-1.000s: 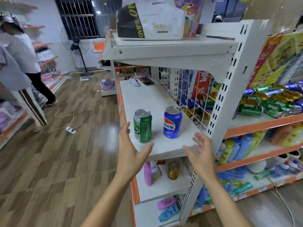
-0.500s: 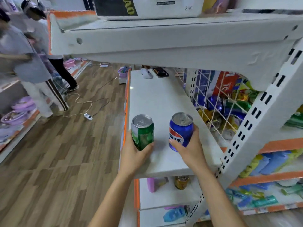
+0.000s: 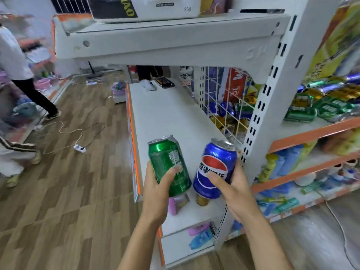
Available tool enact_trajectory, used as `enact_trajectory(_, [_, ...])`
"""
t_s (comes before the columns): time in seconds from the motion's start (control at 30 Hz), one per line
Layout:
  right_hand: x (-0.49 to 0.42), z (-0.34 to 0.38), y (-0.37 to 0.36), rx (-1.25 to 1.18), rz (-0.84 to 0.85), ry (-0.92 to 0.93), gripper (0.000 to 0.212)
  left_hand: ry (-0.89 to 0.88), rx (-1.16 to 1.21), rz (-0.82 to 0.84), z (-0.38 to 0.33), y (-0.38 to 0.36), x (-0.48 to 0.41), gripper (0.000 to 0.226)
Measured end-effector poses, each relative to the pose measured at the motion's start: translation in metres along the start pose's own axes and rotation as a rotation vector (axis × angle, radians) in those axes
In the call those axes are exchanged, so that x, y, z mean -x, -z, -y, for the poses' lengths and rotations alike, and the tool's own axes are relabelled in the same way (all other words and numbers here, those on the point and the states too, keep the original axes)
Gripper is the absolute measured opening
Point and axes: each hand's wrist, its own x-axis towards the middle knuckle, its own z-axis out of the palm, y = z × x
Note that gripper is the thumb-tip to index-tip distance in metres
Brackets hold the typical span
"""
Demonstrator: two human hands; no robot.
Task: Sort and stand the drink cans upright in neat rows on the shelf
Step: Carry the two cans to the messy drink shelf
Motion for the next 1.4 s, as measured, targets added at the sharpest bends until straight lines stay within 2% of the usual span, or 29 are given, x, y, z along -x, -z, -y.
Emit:
enact_trajectory(0.1, [0.039, 0.002, 0.015, -0.216, -0.100, -0.046, 0.090, 0.160, 0.228, 0.108, 0.000, -0.015, 0.022, 0.082])
enact_trajectory(0.2, [0.073, 0.006, 0.040, -0.364, -0.230, -0.081, 0.105, 0.243, 0.290, 0.242, 0.008, -0.035, 0.040, 0.070])
enact_trajectory(0.23, [0.081, 0.008, 0.049, -0.367, -0.278, -0.079, 0.105, 0.267, 0.290, 0.283, 0.012, -0.043, 0.044, 0.069])
enact_trajectory(0.33, [0.101, 0.018, 0.075, -0.372, -0.398, -0.049, 0.102, 0.293, 0.242, 0.391, 0.021, -0.074, 0.056, 0.088])
enact_trajectory(0.47, [0.112, 0.030, 0.111, -0.358, -0.499, 0.018, 0.096, 0.255, 0.162, 0.498, 0.025, -0.123, 0.061, 0.084])
enact_trajectory(0.57, [0.108, 0.036, 0.150, -0.341, -0.539, 0.031, 0.100, 0.268, 0.163, 0.604, 0.028, -0.166, 0.056, 0.079])
enact_trajectory(0.63, [0.101, 0.041, 0.180, -0.332, -0.538, 0.027, 0.101, 0.288, 0.161, 0.646, 0.033, -0.197, 0.052, 0.084])
enact_trajectory(0.77, [0.083, 0.056, 0.248, -0.291, -0.515, 0.014, 0.094, 0.331, 0.185, 0.575, 0.053, -0.262, 0.043, 0.080])
enact_trajectory(1.0, [0.036, 0.063, 0.347, -0.328, -0.537, -0.039, 0.099, 0.380, 0.221, 0.407, 0.079, -0.354, 0.019, 0.045])
enact_trajectory(1.2, [-0.024, 0.048, 0.392, -0.327, -0.524, -0.098, 0.111, 0.274, 0.104, 0.284, 0.092, -0.402, -0.031, 0.055])
enact_trajectory(1.3, [-0.064, 0.040, 0.415, -0.245, -0.487, -0.090, 0.101, 0.221, -0.003, 0.218, 0.105, -0.423, -0.068, 0.045])
enact_trajectory(1.4, [-0.107, 0.036, 0.440, -0.117, -0.468, -0.081, 0.082, 0.153, -0.176, 0.176, 0.123, -0.440, -0.113, 0.058])
